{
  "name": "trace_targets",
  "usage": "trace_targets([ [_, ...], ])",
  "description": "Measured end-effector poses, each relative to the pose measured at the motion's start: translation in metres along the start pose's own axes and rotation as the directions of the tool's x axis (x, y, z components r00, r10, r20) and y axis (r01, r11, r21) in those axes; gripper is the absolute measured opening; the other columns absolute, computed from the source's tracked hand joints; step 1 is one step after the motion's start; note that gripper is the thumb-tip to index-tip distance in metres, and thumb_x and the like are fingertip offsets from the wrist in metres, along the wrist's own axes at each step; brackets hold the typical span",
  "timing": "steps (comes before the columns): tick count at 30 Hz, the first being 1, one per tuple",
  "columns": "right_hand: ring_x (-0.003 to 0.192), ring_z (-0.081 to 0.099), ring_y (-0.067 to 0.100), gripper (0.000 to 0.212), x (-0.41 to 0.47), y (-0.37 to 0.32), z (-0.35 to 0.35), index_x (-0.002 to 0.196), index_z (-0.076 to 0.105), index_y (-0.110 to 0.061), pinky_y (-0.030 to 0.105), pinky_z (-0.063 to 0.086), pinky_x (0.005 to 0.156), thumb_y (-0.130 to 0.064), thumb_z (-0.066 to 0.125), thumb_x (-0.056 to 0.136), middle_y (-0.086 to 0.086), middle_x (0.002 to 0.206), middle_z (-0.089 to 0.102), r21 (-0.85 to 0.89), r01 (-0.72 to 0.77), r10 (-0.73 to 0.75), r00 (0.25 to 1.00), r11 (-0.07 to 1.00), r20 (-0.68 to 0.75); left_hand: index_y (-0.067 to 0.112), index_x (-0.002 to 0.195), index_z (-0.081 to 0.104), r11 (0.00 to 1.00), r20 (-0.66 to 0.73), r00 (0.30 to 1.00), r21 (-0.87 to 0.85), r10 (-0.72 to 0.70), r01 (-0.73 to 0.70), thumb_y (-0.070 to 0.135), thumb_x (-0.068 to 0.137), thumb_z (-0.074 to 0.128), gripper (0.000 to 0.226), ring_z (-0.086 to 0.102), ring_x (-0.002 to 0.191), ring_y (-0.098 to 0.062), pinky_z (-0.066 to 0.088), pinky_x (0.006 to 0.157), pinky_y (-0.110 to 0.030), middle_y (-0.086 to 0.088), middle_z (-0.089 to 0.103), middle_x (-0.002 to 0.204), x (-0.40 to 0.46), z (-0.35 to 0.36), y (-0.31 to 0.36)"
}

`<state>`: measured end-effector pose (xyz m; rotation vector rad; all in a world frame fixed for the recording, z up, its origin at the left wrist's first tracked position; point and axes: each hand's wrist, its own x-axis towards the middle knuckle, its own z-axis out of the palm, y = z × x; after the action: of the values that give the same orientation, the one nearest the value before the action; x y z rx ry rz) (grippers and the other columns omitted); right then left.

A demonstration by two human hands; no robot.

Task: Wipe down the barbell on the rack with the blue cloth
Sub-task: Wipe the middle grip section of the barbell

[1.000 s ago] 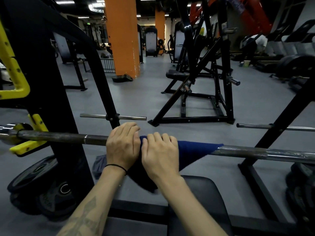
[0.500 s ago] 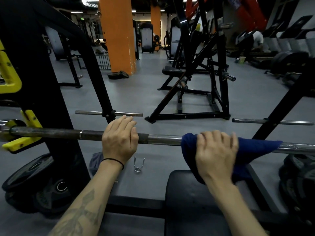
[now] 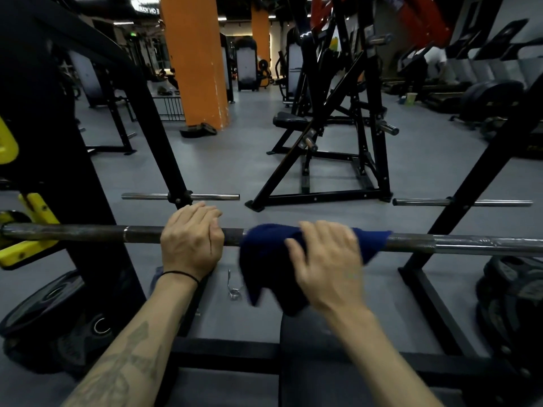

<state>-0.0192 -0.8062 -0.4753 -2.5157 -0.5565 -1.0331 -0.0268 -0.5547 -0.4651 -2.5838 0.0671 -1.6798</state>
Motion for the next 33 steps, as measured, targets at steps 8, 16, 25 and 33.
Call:
trace_targets([
  [8, 0.103, 0.054, 0.032, 0.043, -0.003, 0.054, -0.023, 0.099, 0.066, -0.012, 0.052, 0.03, 0.114, -0.04, 0.034, 0.106, 0.009, 0.1, 0.063, -0.071, -0.28, 0.27, 0.955, 0.957, -0.123, 0.008, 0.093, 0.075, 1.0, -0.05, 0.999, -0.015, 0.001, -0.002, 0.022, 0.1, 0.032, 0.046, 0.069, 0.1, -0.031, 0.049, 0.093, -0.042, -0.01, 0.074, 0.096, -0.002, 0.005, 0.0],
  [16, 0.09, 0.05, 0.027, 0.039, 0.016, -0.089, 0.034, 0.099, 0.062, -0.018, 0.045, 0.034, 0.094, -0.046, 0.036, 0.104, 0.004, 0.094, 0.058, -0.002, -0.018, 0.018, 1.0, 1.0, 0.025, 0.008, 0.091, 0.075, 0.999, -0.091, 0.995, -0.002, 0.051, -0.051, 0.021, 0.1, 0.031, 0.046, 0.07, 0.093, -0.033, 0.048, 0.084, -0.041, -0.011, 0.074, 0.096, -0.002, 0.008, -0.001],
  [25, 0.091, 0.052, 0.027, 0.039, 0.009, -0.027, 0.013, 0.108, 0.063, -0.018, 0.042, 0.036, 0.094, -0.05, 0.041, 0.103, 0.002, 0.095, 0.06, 0.025, 0.058, -0.059, 0.997, 0.998, 0.048, 0.008, 0.093, 0.075, 0.997, -0.101, 0.993, -0.023, 0.066, -0.068, 0.02, 0.097, 0.034, 0.043, 0.07, 0.092, -0.031, 0.049, 0.085, -0.04, -0.012, 0.074, 0.096, -0.004, 0.008, -0.005],
  [33, 0.109, 0.053, 0.031, 0.051, -0.009, 0.076, -0.03, 0.113, 0.066, -0.011, 0.047, 0.03, 0.111, -0.049, 0.033, 0.104, 0.008, 0.105, 0.064, -0.071, -0.155, 0.15, 0.986, 0.985, -0.067, 0.007, 0.091, 0.074, 0.999, -0.093, 0.995, -0.024, 0.043, -0.045, 0.02, 0.099, 0.033, 0.044, 0.069, 0.09, -0.032, 0.049, 0.085, -0.041, -0.012, 0.074, 0.092, -0.003, 0.007, -0.002],
])
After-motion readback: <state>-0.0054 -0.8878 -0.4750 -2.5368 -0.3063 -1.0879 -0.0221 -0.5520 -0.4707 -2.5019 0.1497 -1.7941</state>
